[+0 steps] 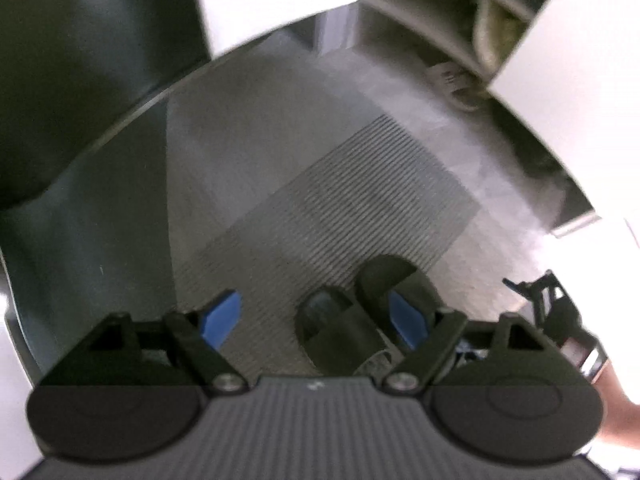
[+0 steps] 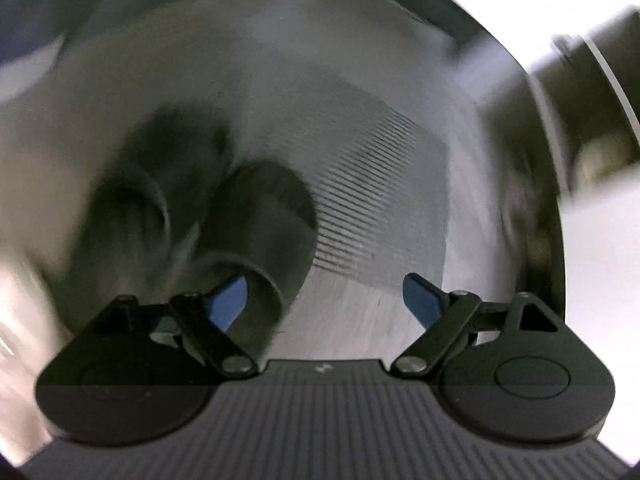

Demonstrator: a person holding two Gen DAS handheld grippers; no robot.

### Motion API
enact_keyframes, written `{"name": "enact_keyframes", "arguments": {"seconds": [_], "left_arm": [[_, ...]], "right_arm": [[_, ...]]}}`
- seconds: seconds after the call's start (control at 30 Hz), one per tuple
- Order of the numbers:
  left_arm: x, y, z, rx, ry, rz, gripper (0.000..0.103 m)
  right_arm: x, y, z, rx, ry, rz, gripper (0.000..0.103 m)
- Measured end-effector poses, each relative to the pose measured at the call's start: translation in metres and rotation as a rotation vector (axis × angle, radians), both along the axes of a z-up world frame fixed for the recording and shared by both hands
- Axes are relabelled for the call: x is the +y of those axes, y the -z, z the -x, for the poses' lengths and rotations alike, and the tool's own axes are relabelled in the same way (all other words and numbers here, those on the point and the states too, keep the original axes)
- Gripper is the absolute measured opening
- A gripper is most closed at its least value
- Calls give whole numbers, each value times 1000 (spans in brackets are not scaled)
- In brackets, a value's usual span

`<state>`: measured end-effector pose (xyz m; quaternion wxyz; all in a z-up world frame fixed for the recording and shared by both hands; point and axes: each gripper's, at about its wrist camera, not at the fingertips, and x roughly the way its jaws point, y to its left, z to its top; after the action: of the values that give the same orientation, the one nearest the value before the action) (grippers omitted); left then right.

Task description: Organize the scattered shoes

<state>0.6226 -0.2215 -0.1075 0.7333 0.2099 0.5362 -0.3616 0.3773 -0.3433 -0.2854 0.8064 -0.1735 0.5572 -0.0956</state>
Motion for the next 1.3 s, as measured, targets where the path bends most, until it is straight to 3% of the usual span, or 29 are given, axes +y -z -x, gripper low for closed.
{"name": "enact_keyframes", "arguments": {"seconds": [0.13, 0.2, 0.27, 0.3, 0.43, 0.57, 0.77, 0.87, 1.13, 1.23, 1.3], "left_arm": [[30, -57, -50, -23, 99, 13, 86], [38, -83, -77, -5, 195, 17, 87], [37, -109, -96, 1, 292, 3, 87], [37, -118, -102, -5, 321, 3, 87], [28, -161, -129, -36, 435, -9, 87], [-1, -212, -151, -6, 500, 24, 87], [-62, -262, -151, -26, 657, 37, 87], [-93, -275, -142, -60, 734, 26, 87], [-167, -273, -83, -137, 1010, 24, 87], [-194, -266, -43, -105, 1186, 42, 87], [-200, -260, -26, -105, 1254, 30, 87]], "right_arm": [[10, -90, -19, -41, 384, -84, 87], [25, -161, -30, -58, 630, -101, 87], [34, -200, -38, -70, 728, -86, 87], [43, -235, -47, -94, 805, -66, 87], [69, -346, -78, -278, 1034, -44, 87], [77, -416, -111, -411, 1182, -62, 87], [62, -451, -135, -559, 1466, -113, 87], [51, -449, -125, -582, 1603, -131, 87], [24, -393, -75, -593, 2008, -156, 87], [25, -375, -65, -602, 2169, -138, 87], [27, -367, -65, -617, 2231, -120, 87]]}}
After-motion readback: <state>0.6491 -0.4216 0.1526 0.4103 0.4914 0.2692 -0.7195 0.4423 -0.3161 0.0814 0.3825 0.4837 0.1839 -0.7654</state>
